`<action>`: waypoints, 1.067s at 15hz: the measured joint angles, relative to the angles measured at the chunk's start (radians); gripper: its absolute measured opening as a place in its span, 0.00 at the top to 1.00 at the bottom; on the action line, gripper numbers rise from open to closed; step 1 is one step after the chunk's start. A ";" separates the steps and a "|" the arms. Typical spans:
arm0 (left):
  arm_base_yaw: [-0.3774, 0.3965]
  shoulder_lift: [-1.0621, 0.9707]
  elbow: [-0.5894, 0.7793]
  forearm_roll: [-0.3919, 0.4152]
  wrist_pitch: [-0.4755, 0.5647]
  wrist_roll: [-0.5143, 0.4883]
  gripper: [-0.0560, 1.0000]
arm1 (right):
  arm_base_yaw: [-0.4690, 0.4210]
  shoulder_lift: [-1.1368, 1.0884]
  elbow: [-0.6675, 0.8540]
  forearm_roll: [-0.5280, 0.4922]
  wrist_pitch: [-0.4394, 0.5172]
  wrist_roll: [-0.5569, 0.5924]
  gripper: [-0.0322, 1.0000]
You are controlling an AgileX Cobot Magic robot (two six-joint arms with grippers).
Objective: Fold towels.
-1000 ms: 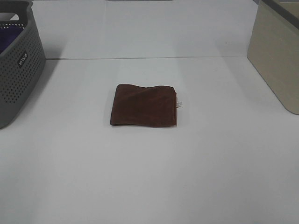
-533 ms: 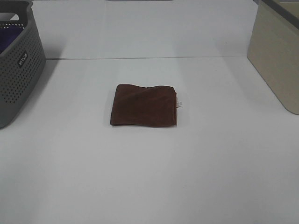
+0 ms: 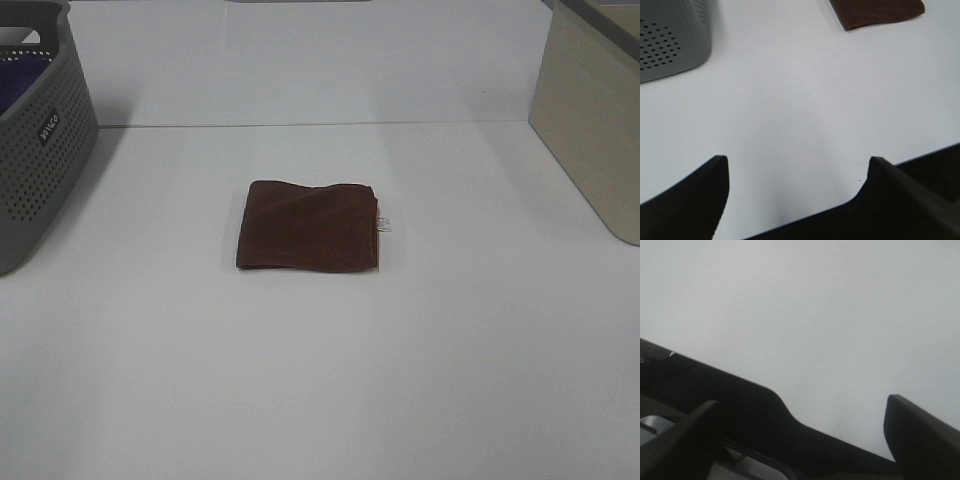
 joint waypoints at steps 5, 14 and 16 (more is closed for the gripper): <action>0.212 -0.040 0.000 0.000 0.000 0.000 0.26 | -0.178 -0.225 0.000 0.000 0.000 0.000 0.17; 0.226 -0.225 0.000 -0.001 0.000 0.000 0.26 | -0.183 -0.380 0.000 0.001 0.001 -0.001 0.17; 0.204 -0.225 0.000 -0.001 0.000 0.001 0.26 | -0.183 -0.381 0.004 0.001 0.001 -0.001 0.17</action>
